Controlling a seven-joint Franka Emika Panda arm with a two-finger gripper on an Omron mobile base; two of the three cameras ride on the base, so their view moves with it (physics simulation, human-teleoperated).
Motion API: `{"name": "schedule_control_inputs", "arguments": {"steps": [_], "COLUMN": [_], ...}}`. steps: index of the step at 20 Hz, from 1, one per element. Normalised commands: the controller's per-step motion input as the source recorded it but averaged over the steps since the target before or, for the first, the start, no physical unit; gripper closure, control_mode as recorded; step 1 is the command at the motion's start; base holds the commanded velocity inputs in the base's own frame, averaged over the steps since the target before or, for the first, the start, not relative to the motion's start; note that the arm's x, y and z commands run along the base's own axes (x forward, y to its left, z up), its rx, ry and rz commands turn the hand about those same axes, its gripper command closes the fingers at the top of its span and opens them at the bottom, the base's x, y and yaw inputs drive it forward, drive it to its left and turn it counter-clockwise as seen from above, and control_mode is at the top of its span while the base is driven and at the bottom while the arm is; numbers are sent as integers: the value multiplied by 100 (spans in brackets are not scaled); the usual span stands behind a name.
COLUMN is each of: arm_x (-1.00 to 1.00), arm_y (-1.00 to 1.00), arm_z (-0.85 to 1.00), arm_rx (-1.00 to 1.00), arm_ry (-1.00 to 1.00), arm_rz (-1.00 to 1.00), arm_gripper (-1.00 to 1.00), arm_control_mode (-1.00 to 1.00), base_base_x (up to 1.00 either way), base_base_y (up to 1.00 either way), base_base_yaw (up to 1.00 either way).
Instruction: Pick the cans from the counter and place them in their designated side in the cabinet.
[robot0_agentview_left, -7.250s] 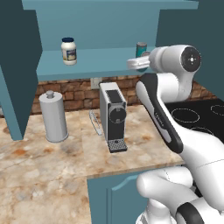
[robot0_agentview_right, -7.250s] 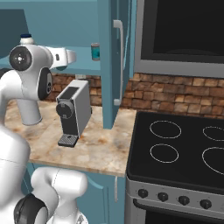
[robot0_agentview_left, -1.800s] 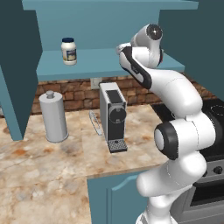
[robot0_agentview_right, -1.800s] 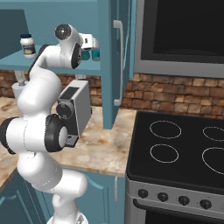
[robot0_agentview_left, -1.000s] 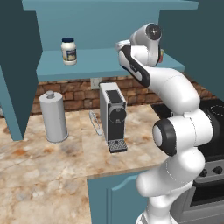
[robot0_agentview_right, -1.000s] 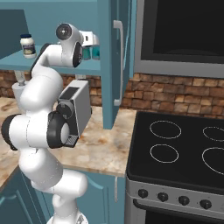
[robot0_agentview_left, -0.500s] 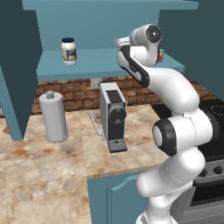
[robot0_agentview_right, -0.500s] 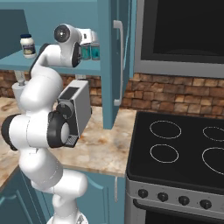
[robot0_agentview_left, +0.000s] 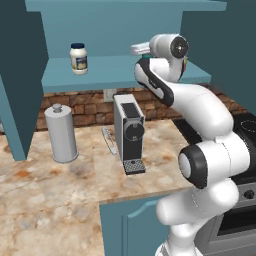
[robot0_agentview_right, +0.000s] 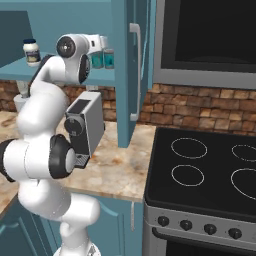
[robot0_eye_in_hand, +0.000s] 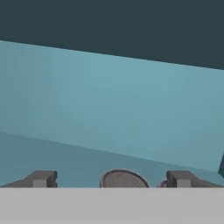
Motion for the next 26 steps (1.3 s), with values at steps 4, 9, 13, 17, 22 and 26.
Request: {"name": "schedule_control_inputs", "arguments": {"steps": [4,9,13,17,22,26], "arm_x": [-75,-84,-88,-92,-92,-96], "arm_y": [-1,0,0,0,0,0], "arm_z": [7,10,10,8,4,0], "arm_rx": [0,0,0,-1,-4,-6], "arm_ry": [-8,0,0,7,10,9], "arm_rz": [0,0,0,0,0,0], "arm_gripper": [-100,-100,-100,-100,-100,-100], "arm_control_mode": [-100,-100,-100,-100,-100,-100], "base_base_x": [0,0,0,0,0,0], "base_base_y": [0,0,0,0,0,0], "base_base_yaw": [0,0,0,0,0,0]}}
